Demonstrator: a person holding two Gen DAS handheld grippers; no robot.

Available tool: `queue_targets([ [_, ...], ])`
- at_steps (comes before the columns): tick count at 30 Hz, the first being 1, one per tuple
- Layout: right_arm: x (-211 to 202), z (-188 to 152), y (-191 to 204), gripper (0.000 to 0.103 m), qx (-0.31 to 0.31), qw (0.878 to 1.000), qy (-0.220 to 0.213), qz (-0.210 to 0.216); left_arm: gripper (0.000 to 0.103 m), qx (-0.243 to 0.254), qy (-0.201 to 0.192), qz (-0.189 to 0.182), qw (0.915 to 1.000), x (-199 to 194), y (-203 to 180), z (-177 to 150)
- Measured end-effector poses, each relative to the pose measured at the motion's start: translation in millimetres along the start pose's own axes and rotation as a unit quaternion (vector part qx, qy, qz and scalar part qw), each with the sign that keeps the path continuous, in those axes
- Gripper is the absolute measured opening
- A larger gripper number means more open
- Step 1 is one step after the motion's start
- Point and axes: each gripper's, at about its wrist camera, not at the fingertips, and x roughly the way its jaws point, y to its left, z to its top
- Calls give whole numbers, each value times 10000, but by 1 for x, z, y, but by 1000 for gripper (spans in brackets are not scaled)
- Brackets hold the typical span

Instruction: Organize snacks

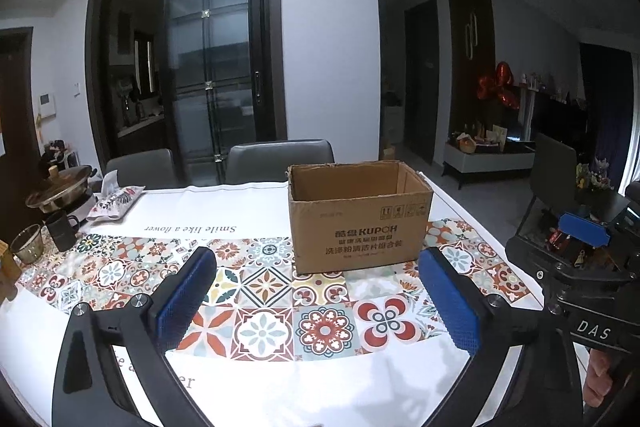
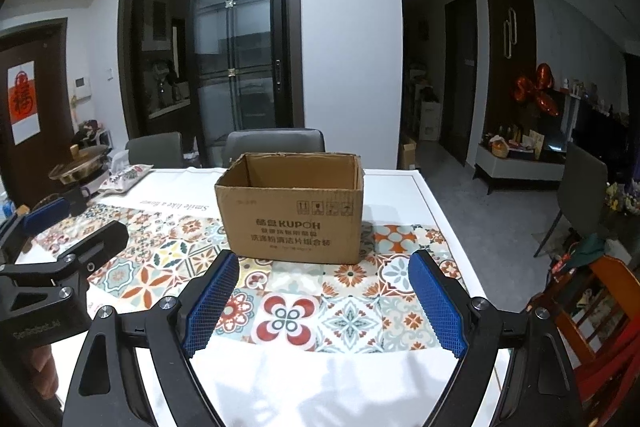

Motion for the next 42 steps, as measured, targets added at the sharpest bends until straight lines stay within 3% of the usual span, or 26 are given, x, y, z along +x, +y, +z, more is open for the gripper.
queue_targets([
  [42, -7, -7, -1, 89, -80, 9999, -45, -47, 103, 10, -58, 221, 9997, -9, -5, -10],
])
